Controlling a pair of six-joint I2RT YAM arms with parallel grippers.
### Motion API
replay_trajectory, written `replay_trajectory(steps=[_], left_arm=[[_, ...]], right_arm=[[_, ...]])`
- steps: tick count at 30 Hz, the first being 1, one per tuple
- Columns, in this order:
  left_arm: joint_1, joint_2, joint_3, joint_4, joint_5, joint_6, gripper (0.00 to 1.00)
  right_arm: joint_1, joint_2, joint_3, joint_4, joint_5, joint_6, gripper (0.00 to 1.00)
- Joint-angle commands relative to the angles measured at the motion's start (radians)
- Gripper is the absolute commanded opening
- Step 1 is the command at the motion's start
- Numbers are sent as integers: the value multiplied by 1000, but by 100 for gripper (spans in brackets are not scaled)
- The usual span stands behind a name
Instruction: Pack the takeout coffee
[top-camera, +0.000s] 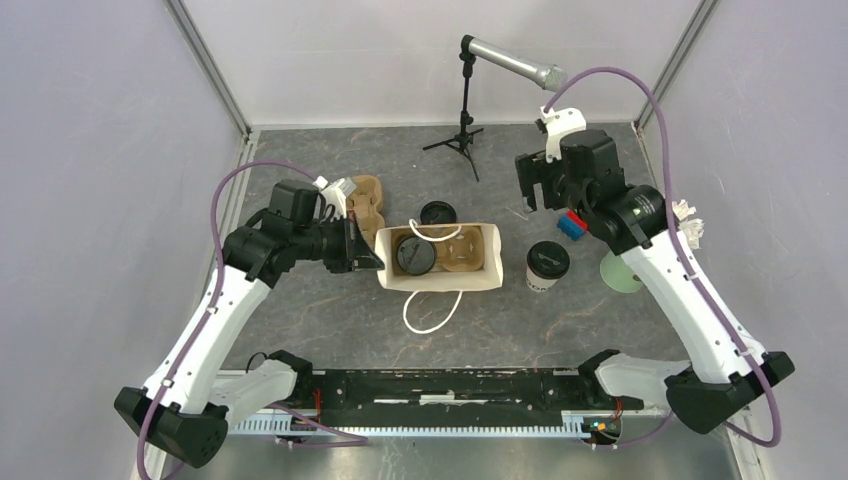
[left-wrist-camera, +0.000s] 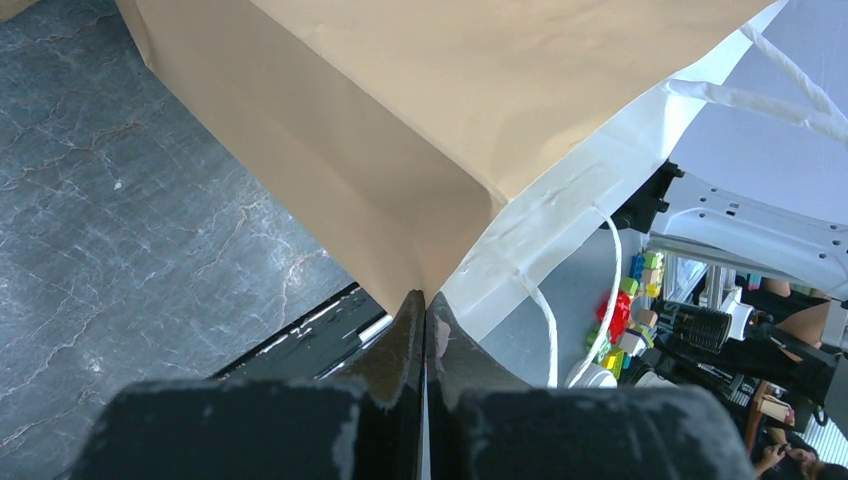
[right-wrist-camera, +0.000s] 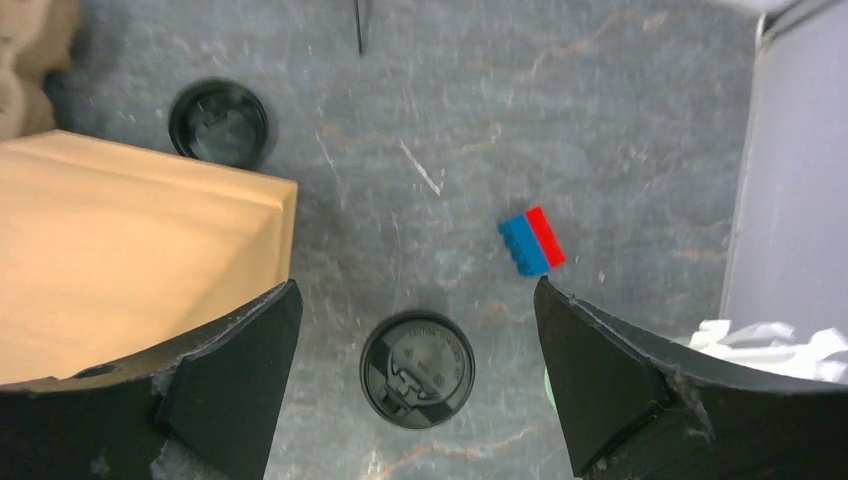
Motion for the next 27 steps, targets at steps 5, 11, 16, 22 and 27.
replay_trajectory(steps=[5,11,16,22,27], left_arm=[[5,-34,35,24,22,37,2],[6,-33,48,25,29,40,2],[6,-39,44,23,37,43,2],[5,-43,38,21,43,44,2],[5,-43,44,22,48,45,2]], right_arm=[[-105,-182,-417,218,-141,61,95],[-106,-312,-692,421,-85,74,95],[-108,-358,-793,453,-48,94,95],[-128,-353,-825,463,-104,83,95],[-145,-360,-832,466,-119,81,97]])
